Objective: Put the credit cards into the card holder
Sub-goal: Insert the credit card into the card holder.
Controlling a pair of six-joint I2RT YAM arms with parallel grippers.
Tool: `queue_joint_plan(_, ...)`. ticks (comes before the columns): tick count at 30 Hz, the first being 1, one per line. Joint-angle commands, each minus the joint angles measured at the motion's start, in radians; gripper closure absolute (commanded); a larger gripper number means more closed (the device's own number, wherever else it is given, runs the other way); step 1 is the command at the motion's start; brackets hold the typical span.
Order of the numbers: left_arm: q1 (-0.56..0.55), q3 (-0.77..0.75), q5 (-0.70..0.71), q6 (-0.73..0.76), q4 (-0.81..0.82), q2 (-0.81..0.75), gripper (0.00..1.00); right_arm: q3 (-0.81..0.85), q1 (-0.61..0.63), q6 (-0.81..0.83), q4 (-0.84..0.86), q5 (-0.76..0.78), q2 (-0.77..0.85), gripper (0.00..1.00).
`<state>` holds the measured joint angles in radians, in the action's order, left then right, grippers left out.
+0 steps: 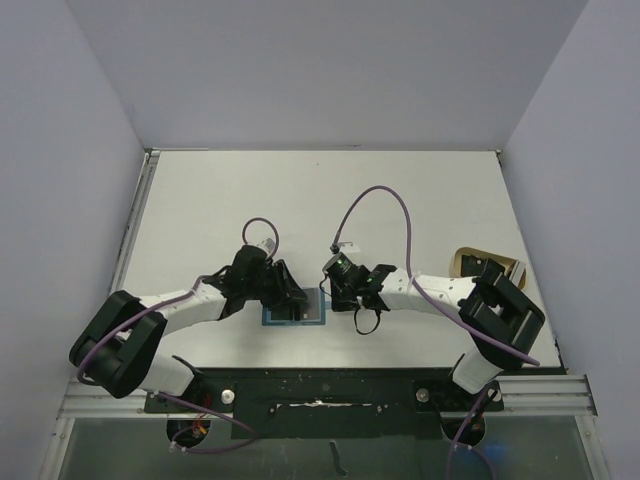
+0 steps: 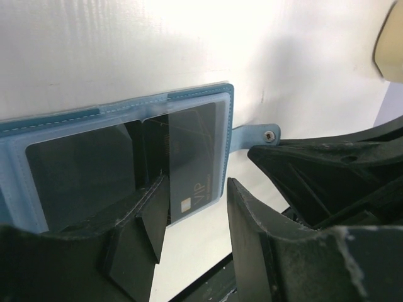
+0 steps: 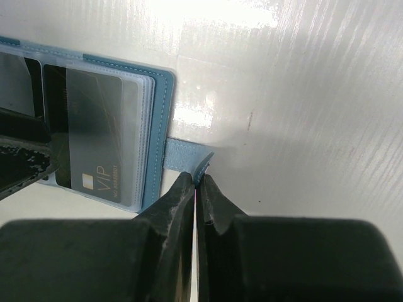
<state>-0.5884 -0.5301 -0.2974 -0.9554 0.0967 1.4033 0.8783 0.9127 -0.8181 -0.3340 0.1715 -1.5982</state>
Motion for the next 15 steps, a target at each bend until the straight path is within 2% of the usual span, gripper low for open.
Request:
queue_joint_plan(1,0.002,-0.036,0.031,0.031,-0.007,0.016,0.59,0.003,0.009,-0.006,0.047,0.005,0.021,1.00)
queue_joint_plan(15,0.014,-0.050,0.038,0.048,-0.046,0.009,0.59,0.010,0.009,-0.004,0.042,0.009,0.010,1.00)
